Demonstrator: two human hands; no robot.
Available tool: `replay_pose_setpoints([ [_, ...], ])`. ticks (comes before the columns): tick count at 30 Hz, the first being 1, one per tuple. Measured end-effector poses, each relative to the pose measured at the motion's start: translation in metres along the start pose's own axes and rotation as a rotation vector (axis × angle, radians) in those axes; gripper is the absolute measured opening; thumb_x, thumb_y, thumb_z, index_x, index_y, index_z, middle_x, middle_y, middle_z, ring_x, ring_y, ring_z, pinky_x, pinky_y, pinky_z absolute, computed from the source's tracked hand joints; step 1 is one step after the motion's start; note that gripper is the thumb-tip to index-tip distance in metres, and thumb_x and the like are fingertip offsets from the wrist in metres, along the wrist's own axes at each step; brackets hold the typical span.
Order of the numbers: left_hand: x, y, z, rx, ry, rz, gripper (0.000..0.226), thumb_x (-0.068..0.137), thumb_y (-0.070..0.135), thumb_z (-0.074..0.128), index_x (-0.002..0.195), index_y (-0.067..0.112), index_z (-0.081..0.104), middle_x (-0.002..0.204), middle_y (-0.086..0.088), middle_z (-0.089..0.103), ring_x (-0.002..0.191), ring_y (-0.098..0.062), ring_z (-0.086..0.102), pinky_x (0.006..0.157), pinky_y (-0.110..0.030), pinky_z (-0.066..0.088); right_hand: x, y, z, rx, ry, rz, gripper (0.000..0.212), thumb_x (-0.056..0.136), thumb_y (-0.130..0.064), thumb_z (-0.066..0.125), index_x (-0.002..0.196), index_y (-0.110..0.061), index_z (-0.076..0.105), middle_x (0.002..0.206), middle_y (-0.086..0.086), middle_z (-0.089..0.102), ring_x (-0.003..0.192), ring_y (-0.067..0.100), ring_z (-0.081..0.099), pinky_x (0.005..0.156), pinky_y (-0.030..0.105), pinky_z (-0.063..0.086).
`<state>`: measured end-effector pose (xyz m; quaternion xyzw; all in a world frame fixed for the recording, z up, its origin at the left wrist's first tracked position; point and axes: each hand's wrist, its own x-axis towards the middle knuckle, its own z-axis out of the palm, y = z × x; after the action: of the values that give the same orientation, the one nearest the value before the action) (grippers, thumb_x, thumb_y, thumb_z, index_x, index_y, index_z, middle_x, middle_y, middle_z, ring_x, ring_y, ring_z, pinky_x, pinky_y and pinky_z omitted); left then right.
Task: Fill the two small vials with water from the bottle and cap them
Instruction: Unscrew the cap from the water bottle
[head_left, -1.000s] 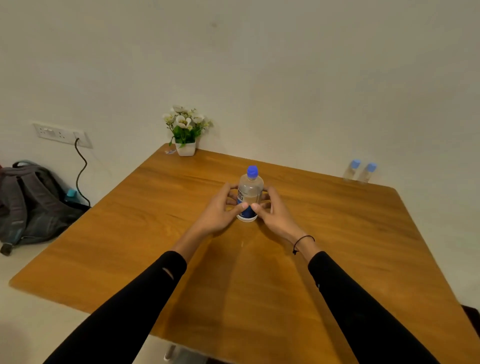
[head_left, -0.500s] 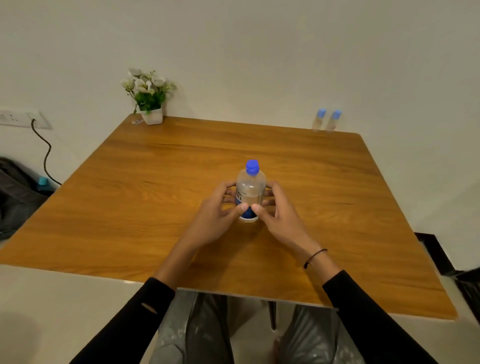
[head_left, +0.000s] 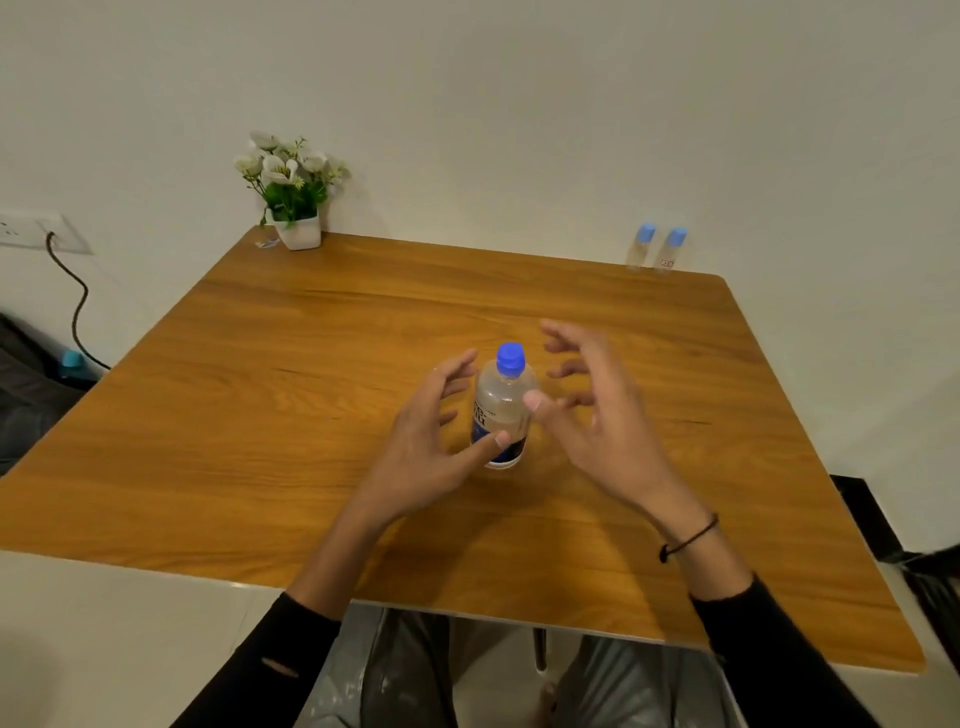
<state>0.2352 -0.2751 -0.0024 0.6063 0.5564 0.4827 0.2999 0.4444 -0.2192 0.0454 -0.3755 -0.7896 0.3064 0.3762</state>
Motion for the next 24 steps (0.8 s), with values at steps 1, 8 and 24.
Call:
replay_pose_setpoints([
  [1, 0.003, 0.004, -0.001, 0.004, 0.0, 0.017, 0.095, 0.082, 0.048, 0.086, 0.161, 0.033, 0.034, 0.156, 0.013, 0.049, 0.143, -0.001, 0.048, 0.109, -0.033, 0.051, 0.009, -0.016, -0.011, -0.079, -0.007, -0.059, 0.057, 0.098, -0.039, 0.071, 0.151, -0.033, 0.049, 0.133, -0.008, 0.052, 0.109, 0.009, 0.059, 0.078, 0.029, 0.059],
  [8, 0.019, 0.022, 0.014, 0.056, 0.037, 0.092, 0.081, 0.086, 0.041, 0.086, 0.154, 0.022, 0.045, 0.149, 0.012, 0.056, 0.135, -0.002, 0.055, 0.1, -0.017, 0.052, 0.061, -0.086, -0.028, -0.898, -0.366, -0.216, 0.047, 0.099, -0.07, 0.05, 0.123, -0.03, 0.056, 0.106, -0.005, 0.056, 0.089, 0.021, 0.057, 0.06, 0.033, 0.035],
  [24, 0.02, 0.017, 0.018, 0.02, 0.023, 0.067, 0.061, 0.085, 0.043, 0.084, 0.136, 0.026, 0.055, 0.125, 0.018, 0.068, 0.118, -0.001, 0.065, 0.098, -0.018, 0.053, 0.068, -0.069, -0.02, -0.678, -0.651, -0.159, 0.053, 0.091, -0.024, 0.083, 0.131, -0.036, 0.051, 0.125, -0.011, 0.052, 0.114, 0.014, 0.05, 0.085, 0.031, 0.049],
])
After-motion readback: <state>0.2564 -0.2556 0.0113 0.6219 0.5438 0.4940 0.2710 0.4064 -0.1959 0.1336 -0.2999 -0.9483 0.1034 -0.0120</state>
